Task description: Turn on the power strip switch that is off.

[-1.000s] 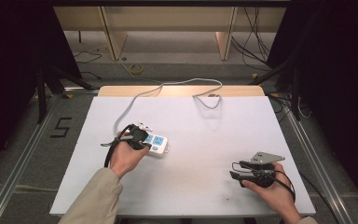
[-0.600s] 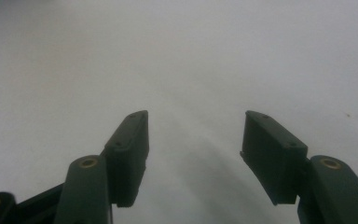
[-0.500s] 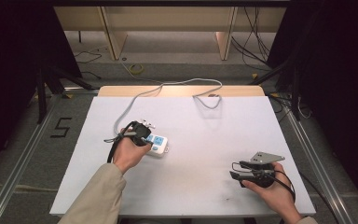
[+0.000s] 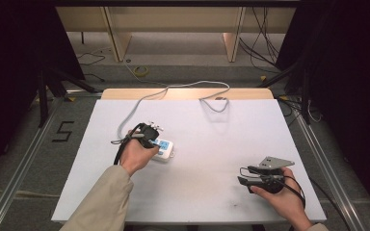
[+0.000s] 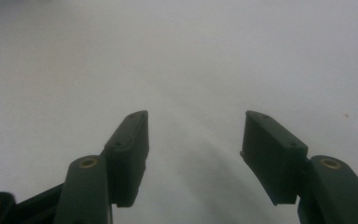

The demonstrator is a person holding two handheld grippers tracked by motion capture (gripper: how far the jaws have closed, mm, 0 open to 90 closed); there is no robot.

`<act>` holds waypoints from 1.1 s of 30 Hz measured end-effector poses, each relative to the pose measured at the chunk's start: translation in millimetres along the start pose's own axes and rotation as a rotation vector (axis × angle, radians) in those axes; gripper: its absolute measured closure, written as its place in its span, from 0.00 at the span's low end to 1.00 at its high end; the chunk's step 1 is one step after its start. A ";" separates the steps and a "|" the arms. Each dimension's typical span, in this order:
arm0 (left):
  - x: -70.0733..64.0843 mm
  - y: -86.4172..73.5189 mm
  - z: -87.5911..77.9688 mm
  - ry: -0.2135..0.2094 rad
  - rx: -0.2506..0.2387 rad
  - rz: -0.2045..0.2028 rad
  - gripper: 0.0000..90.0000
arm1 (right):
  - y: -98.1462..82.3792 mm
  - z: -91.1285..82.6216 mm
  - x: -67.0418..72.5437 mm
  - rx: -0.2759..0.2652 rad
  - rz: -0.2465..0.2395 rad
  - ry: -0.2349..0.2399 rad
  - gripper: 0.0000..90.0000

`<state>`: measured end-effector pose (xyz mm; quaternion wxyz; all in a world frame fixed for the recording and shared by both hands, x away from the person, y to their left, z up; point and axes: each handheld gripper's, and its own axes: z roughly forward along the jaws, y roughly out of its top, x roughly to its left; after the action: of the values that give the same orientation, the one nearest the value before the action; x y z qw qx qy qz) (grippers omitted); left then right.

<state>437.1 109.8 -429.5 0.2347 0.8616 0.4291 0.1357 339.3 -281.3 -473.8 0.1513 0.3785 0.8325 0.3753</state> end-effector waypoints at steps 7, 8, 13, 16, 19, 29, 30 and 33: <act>1.0 0.8 3.5 -0.001 0.013 -0.005 1.00 | -0.1 0.3 0.0 0.002 0.001 -0.001 0.46; 1.1 0.9 3.9 -0.002 0.016 -0.004 1.00 | -0.1 0.3 0.1 0.003 0.002 -0.001 0.46; 1.6 1.7 6.5 -0.009 0.026 -0.007 1.00 | -0.1 0.4 0.2 0.003 0.002 0.001 0.46; 1.6 2.2 8.3 -0.011 0.030 -0.012 1.00 | -0.2 0.5 0.3 0.005 0.004 0.001 0.46; 1.6 2.8 9.7 -0.009 0.037 -0.009 1.00 | -0.2 0.5 0.3 0.005 0.003 0.001 0.46; -0.3 5.9 11.8 -0.008 0.050 -0.001 1.00 | -0.1 0.4 0.3 0.004 0.003 0.000 0.46; -0.5 6.4 11.9 -0.008 0.051 0.001 1.00 | -0.1 0.4 0.4 0.005 0.003 0.001 0.46; -0.9 8.0 11.7 -0.006 0.056 0.006 1.00 | -0.1 0.5 0.4 0.006 0.003 0.001 0.46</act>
<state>447.1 101.6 -435.3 0.2116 0.8694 0.4297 0.1218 339.3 -280.8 -474.2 0.1494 0.3798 0.8331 0.3732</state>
